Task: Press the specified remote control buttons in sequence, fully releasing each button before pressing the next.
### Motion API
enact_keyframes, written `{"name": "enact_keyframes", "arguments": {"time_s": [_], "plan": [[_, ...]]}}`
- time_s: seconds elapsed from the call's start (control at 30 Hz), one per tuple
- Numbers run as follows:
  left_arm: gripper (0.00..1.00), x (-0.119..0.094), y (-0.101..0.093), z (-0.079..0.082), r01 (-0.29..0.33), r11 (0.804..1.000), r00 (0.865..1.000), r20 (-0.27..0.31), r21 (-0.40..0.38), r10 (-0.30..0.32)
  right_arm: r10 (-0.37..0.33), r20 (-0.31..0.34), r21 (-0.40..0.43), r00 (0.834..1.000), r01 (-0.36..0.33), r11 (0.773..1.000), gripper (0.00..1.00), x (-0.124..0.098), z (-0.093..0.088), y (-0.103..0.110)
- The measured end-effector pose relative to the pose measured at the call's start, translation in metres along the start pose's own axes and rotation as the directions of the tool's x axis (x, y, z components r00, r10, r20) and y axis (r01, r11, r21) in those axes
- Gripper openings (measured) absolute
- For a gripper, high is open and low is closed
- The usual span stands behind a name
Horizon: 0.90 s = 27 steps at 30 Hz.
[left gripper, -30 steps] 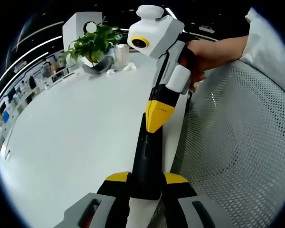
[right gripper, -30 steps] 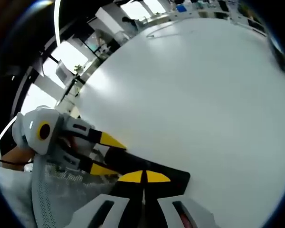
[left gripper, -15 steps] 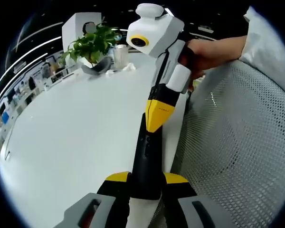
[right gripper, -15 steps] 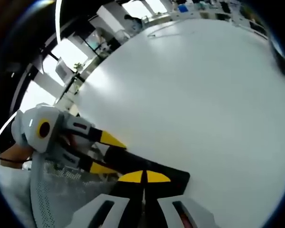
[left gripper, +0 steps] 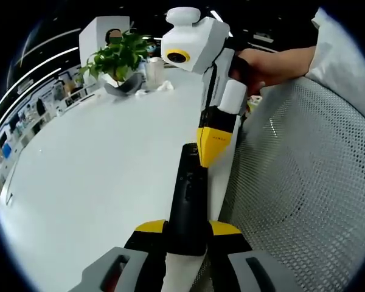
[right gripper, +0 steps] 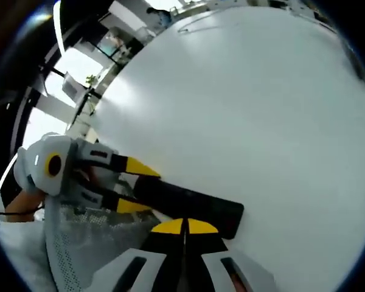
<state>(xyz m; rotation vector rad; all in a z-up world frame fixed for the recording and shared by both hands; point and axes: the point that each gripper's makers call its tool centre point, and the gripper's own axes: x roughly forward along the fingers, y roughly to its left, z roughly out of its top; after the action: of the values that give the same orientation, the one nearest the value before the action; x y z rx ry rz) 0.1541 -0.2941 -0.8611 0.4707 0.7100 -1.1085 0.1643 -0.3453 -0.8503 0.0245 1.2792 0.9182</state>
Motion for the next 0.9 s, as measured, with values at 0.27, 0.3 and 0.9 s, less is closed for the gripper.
{"name": "enact_keyframes", "arguments": {"time_s": [0.27,0.3,0.9], "plan": [[0.25,0.0001,0.0000,0.0001,0.001,1.000,1.000,0.001,0.000,-0.001,-0.003,-0.001,0.026,1.000,0.003,1.000,0.00,-0.0007,-0.0008,-0.0028],[0.25,0.0001,-0.0001,0.0001,0.001,1.000,1.000,0.001,0.000,-0.001,-0.008,0.009,0.020,1.000,0.008,1.000,0.00,-0.0013,0.0008,-0.0031],[0.25,0.0013,0.0000,0.0007,0.007,1.000,1.000,0.003,0.002,-0.007,-0.017,0.005,-0.025,1.000,0.017,1.000,0.00,0.0015,-0.0020,-0.0048]]}}
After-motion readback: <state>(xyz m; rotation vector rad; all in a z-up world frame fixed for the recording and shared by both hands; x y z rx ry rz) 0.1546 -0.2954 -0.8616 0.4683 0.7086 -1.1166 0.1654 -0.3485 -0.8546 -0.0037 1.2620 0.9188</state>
